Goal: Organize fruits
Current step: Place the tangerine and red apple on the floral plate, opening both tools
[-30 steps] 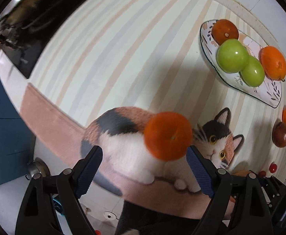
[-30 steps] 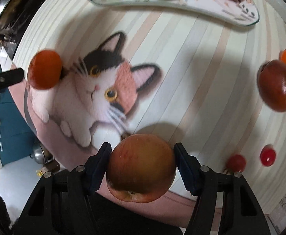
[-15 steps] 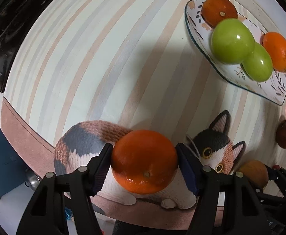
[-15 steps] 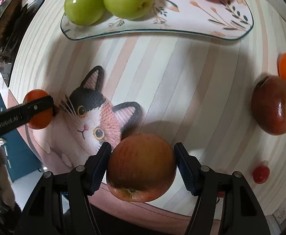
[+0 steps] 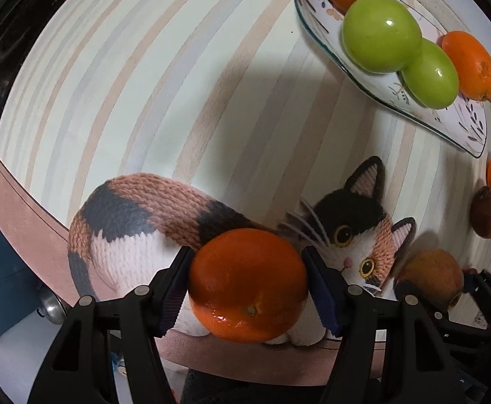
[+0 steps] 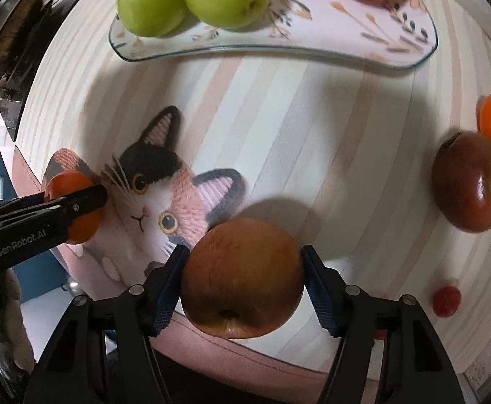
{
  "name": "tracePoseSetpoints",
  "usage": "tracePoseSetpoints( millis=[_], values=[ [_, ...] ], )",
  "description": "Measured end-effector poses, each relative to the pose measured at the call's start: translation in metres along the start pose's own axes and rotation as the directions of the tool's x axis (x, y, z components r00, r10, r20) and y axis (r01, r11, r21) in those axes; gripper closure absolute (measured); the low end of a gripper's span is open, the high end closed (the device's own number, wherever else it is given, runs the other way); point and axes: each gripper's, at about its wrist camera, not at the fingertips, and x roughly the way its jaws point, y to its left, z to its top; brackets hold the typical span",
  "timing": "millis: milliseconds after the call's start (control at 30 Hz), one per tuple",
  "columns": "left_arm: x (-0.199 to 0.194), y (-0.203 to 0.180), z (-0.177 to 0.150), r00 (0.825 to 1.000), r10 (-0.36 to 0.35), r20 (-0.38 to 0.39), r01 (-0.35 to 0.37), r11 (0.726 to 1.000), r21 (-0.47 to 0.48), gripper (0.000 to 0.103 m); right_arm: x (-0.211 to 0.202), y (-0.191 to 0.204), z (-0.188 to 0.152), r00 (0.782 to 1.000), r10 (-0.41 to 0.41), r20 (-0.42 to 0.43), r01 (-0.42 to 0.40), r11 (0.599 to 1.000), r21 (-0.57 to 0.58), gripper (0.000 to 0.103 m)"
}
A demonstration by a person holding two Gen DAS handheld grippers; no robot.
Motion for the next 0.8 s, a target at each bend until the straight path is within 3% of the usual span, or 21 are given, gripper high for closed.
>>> tracePoseSetpoints(
  millis=[133,233,467,567,667,800],
  values=[
    [-0.005,-0.004,0.004,1.000,0.005,0.022,-0.006,1.000,0.021,0.041,-0.003,-0.005,0.003,0.999,0.002,0.051,-0.003,1.000,0.014,0.034],
    [-0.021,-0.014,0.006,0.999,-0.029,0.039,0.028,0.999,0.034,0.041,-0.027,-0.025,0.009,0.995,0.030,0.100,-0.035,0.998,0.047,0.034],
    [-0.101,-0.064,0.051,0.978,-0.157,0.136,0.140,0.982,0.124,0.041,-0.081,-0.063,0.039,0.965,0.071,0.253,-0.111,0.983,0.146,0.034],
    [-0.126,-0.085,0.093,0.973,-0.148,0.178,0.115,0.976,0.185,0.040,-0.088,-0.075,0.061,0.955,0.068,0.290,-0.125,0.975,0.184,0.034],
    [-0.126,-0.094,0.133,0.975,-0.098,0.201,0.051,0.973,0.227,0.040,-0.083,-0.082,0.083,0.950,0.044,0.309,-0.116,0.969,0.219,0.034],
    [-0.106,-0.116,0.176,0.987,-0.050,0.150,0.006,0.961,0.275,0.040,-0.064,-0.082,0.105,0.949,0.045,0.312,-0.127,0.960,0.250,0.034]
  ],
)
